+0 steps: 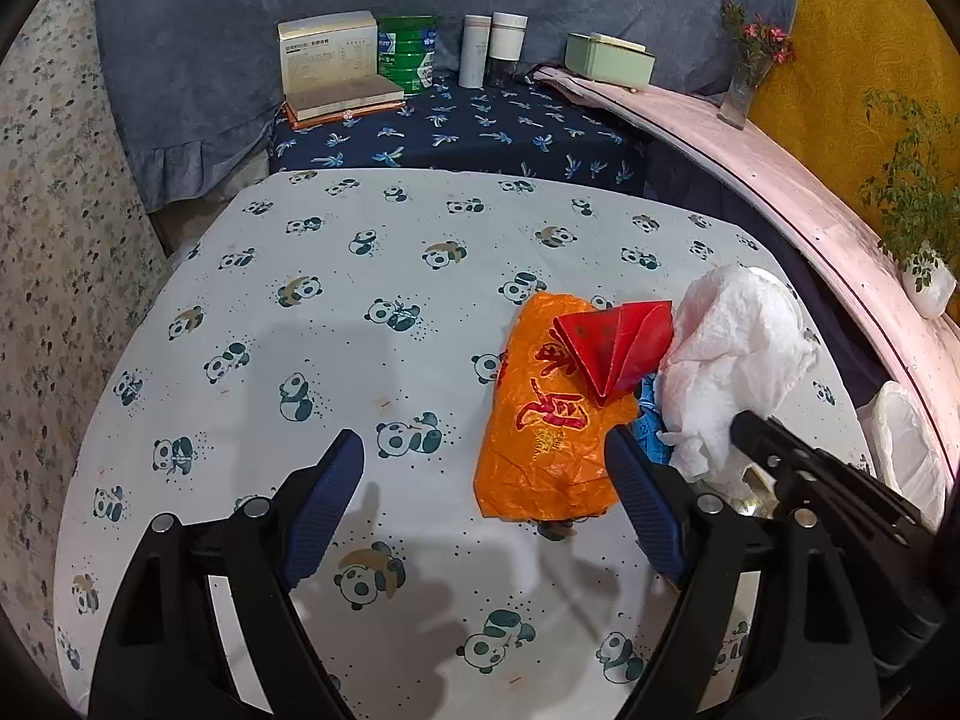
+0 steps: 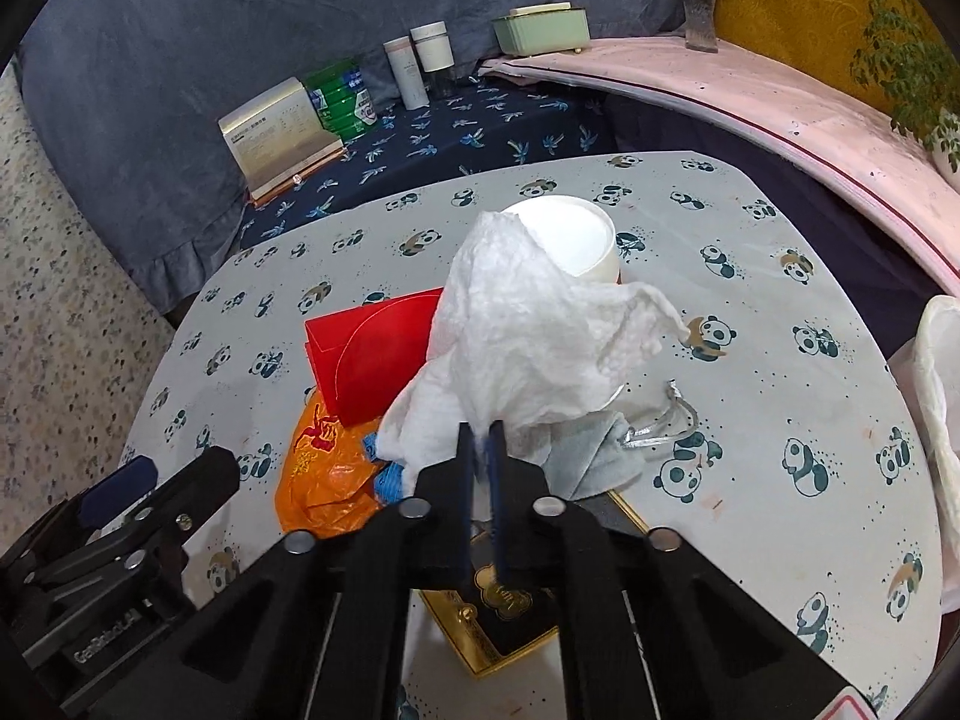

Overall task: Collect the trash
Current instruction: 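Grasp the white tissue on the paper cup with the right gripper, then carry the white tissue to the bin with the right gripper while the left gripper grasps crumpled white tissue, then release the tissue into the bin with the right gripper while the left gripper carries its tissue toward the bin, then open the left gripper over the bin to drop the crumpled tissue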

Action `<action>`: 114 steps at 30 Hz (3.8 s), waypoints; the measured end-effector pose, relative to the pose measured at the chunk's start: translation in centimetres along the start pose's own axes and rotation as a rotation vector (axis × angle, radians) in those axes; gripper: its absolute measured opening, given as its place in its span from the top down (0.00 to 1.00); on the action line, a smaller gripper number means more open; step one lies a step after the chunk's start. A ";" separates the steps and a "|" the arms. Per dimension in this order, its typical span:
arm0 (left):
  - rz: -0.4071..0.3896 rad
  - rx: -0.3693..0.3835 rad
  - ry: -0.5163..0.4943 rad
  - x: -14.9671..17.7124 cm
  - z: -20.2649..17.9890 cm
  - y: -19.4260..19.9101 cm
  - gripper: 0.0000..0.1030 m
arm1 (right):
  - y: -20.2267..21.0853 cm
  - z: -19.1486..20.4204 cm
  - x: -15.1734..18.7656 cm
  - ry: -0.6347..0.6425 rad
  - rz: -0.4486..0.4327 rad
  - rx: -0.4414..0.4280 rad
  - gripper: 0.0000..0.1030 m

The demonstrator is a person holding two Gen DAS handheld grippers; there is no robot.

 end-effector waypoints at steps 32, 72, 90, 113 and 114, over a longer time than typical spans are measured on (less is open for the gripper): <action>0.090 0.174 -0.206 8.5 -12.9 2.7 0.24 | 15.0 -12.5 4.1 -0.192 -0.194 0.160 0.97; 0.096 0.351 -0.398 10.1 -26.1 5.6 0.85 | 19.3 -21.9 7.1 -0.326 -0.251 0.249 0.97; 0.146 0.444 -0.546 13.3 -38.7 3.9 0.83 | 22.1 -31.8 10.4 -0.473 -0.278 0.377 0.97; 0.075 0.373 -0.447 9.8 -36.7 1.6 0.39 | 18.0 -32.9 7.8 -0.434 -0.241 0.368 0.94; 0.067 0.368 -0.444 9.7 -36.4 1.6 0.36 | 17.7 -32.8 7.6 -0.430 -0.239 0.370 0.92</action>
Point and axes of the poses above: each gripper's, at about its wrist camera, not at the fingertips, and y roughly against the way its jaws point, z to its left, x to its underside, the point moved 5 cm from there along -y, roughly the way its jaws point, and after that the axes turned 9 degrees about y, right-handed, at the moved point
